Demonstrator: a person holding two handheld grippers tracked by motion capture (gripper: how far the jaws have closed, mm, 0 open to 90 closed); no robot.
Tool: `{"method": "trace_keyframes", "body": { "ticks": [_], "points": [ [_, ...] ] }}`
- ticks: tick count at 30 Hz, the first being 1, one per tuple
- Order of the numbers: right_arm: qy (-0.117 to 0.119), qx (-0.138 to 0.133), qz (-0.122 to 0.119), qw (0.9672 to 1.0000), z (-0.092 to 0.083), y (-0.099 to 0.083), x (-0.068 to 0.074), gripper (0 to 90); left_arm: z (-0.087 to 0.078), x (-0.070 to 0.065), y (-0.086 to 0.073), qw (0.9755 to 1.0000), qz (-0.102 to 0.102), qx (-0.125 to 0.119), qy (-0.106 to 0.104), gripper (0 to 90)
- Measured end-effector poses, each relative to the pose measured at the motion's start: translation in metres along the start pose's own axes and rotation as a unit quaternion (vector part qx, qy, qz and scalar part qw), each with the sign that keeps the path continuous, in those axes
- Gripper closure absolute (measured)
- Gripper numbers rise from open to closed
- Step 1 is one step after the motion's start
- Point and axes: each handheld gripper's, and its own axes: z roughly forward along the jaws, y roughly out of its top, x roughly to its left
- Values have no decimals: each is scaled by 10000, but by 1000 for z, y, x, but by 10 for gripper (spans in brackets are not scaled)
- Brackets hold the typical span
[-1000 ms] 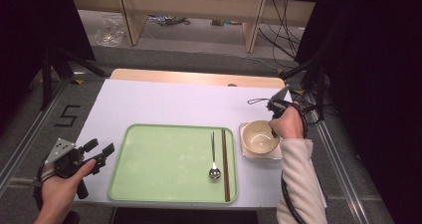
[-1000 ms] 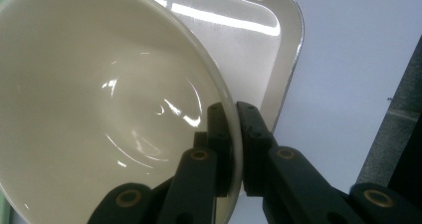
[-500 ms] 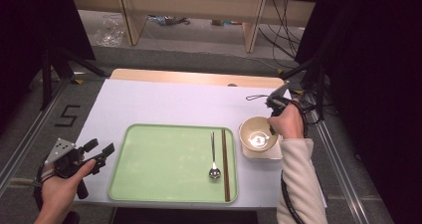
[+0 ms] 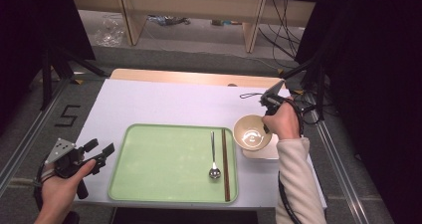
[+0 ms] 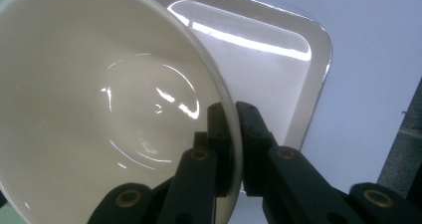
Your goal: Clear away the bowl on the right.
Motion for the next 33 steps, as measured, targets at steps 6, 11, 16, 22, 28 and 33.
{"method": "trace_keyframes", "body": {
  "ticks": [6,11,16,22,28,33],
  "points": [
    [73,-32,-155,9998,-2,2,12,864,0,0,0,10000,0,0,1,321],
    [166,-101,-113,9997,-4,2,22,864,0,0,0,10000,-4,10,1,321],
    [273,-127,-302,9991,-5,4,29,864,0,0,0,10000,-1,30,-1,321],
    [425,-105,-281,9986,-1,6,41,864,0,0,-1,10000,-46,37,-5,321],
    [431,-159,-529,9975,-2,7,51,864,1,1,-1,10000,-54,38,-11,321],
    [505,-152,-575,9969,-2,9,62,864,1,1,-1,10000,-65,48,-10,321]
  ]
}}
